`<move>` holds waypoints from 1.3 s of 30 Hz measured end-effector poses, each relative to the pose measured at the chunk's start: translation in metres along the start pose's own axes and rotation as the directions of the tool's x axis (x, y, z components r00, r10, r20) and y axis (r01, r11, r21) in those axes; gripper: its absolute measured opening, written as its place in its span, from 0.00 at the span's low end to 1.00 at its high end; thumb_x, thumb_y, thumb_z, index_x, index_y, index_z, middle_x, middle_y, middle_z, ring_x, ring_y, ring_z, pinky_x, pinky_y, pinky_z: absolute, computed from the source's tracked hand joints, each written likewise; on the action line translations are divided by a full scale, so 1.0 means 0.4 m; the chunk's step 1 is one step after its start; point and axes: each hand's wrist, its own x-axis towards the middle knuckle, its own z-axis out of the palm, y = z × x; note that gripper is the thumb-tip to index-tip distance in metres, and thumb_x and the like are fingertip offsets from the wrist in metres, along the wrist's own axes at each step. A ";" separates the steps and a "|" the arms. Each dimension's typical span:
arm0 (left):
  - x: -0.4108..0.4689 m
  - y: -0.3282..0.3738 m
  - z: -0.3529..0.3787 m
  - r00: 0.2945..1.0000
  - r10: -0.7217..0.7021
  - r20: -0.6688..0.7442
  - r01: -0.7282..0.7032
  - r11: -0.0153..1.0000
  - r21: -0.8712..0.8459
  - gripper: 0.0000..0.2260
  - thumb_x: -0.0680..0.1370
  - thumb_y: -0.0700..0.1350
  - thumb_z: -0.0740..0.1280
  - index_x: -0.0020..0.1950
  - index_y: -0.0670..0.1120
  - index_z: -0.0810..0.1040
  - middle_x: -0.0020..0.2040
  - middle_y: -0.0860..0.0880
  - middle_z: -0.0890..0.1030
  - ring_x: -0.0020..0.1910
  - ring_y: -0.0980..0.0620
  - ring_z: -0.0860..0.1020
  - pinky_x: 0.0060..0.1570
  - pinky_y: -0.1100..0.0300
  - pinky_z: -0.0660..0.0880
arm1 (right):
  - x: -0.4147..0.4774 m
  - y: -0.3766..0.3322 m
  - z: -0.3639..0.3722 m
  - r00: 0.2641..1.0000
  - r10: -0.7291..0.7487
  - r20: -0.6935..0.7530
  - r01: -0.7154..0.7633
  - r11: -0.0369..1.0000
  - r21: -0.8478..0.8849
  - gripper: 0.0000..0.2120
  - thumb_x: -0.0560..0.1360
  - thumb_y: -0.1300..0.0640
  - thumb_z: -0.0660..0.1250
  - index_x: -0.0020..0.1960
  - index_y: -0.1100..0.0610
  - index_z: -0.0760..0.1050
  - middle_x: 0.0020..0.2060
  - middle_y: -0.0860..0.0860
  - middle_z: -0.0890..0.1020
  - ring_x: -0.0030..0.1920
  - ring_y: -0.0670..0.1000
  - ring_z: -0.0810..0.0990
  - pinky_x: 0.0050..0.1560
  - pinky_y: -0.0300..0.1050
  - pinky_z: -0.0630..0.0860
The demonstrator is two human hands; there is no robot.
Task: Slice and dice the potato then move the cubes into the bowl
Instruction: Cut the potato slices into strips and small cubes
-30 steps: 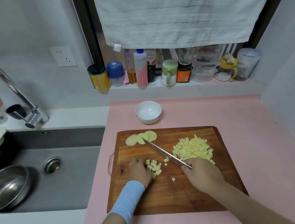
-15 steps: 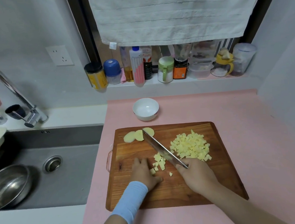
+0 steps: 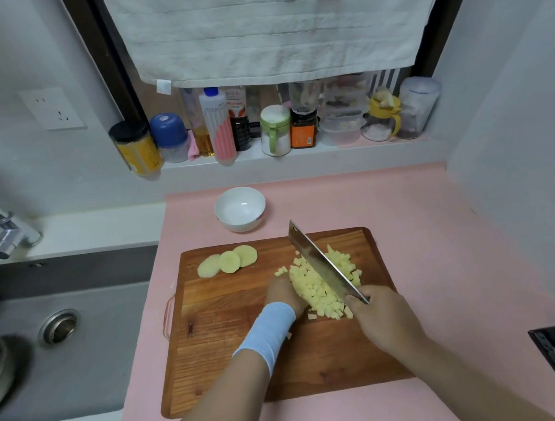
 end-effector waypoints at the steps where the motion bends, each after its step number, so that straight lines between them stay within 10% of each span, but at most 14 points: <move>1: -0.013 -0.008 -0.020 1.000 -0.026 0.016 0.026 0.999 -0.018 0.14 0.74 0.46 0.71 0.58 0.46 0.77 0.56 0.50 0.76 0.54 0.52 0.74 0.56 0.61 0.72 | 0.002 0.004 -0.003 1.000 0.004 0.002 -0.004 1.000 0.007 0.13 0.81 0.48 0.65 0.42 0.50 0.81 0.29 0.47 0.80 0.33 0.48 0.79 0.32 0.45 0.73; 6: -0.101 -0.104 -0.055 0.983 -0.141 0.113 0.130 0.987 0.098 0.42 0.62 0.55 0.81 0.71 0.51 0.66 0.64 0.50 0.73 0.62 0.48 0.75 0.63 0.54 0.73 | 0.015 0.004 0.011 0.999 0.003 0.053 -0.005 1.000 0.026 0.10 0.81 0.48 0.65 0.46 0.49 0.83 0.31 0.47 0.81 0.34 0.47 0.81 0.35 0.45 0.75; 12: -0.084 -0.070 -0.023 0.998 -0.067 0.010 0.067 0.997 -0.038 0.19 0.74 0.41 0.74 0.63 0.49 0.75 0.42 0.53 0.82 0.43 0.54 0.80 0.53 0.57 0.78 | 0.032 -0.002 0.031 0.994 -0.018 0.111 0.011 0.998 0.058 0.10 0.81 0.47 0.65 0.47 0.49 0.83 0.26 0.46 0.77 0.30 0.48 0.78 0.31 0.44 0.71; 20: 0.023 -0.039 -0.041 0.966 -0.245 -0.082 0.240 0.969 -0.065 0.36 0.73 0.46 0.76 0.76 0.47 0.63 0.73 0.44 0.60 0.65 0.42 0.75 0.65 0.53 0.71 | 0.071 0.018 0.002 0.989 -0.018 0.148 0.008 0.998 0.065 0.19 0.81 0.46 0.65 0.32 0.49 0.73 0.21 0.43 0.72 0.24 0.45 0.70 0.28 0.42 0.65; 27: 0.071 0.013 0.004 0.989 -0.125 0.077 0.125 0.992 0.007 0.26 0.73 0.29 0.61 0.64 0.52 0.77 0.64 0.47 0.75 0.54 0.49 0.79 0.59 0.59 0.77 | 0.117 0.021 -0.010 0.984 -0.013 0.176 -0.003 0.996 0.089 0.16 0.81 0.47 0.64 0.37 0.51 0.77 0.23 0.46 0.74 0.24 0.46 0.72 0.27 0.41 0.65; 32: 0.069 -0.020 -0.077 0.977 -0.187 -0.104 0.169 0.972 -0.163 0.25 0.76 0.29 0.56 0.69 0.48 0.74 0.55 0.50 0.78 0.55 0.50 0.78 0.58 0.63 0.72 | 0.133 -0.001 0.004 0.979 -0.044 0.199 0.020 0.992 0.122 0.18 0.81 0.48 0.65 0.34 0.50 0.74 0.21 0.45 0.72 0.22 0.45 0.69 0.25 0.42 0.64; 36: 0.109 -0.115 -0.175 0.928 -0.125 -0.351 0.160 0.984 0.074 0.21 0.75 0.33 0.61 0.67 0.48 0.76 0.63 0.45 0.75 0.63 0.42 0.72 0.63 0.54 0.69 | 0.129 -0.034 0.026 0.975 -0.043 0.216 0.015 0.992 0.128 0.19 0.81 0.48 0.65 0.31 0.49 0.70 0.20 0.44 0.70 0.21 0.45 0.67 0.25 0.41 0.63; 39: 0.146 -0.182 -0.223 0.963 -0.098 -0.249 0.183 0.921 0.345 0.23 0.78 0.44 0.64 0.73 0.55 0.70 0.71 0.49 0.70 0.67 0.42 0.66 0.64 0.51 0.68 | 0.126 -0.061 0.049 0.975 -0.033 0.222 0.006 0.993 0.121 0.19 0.81 0.46 0.65 0.32 0.48 0.71 0.20 0.44 0.72 0.20 0.45 0.68 0.24 0.41 0.63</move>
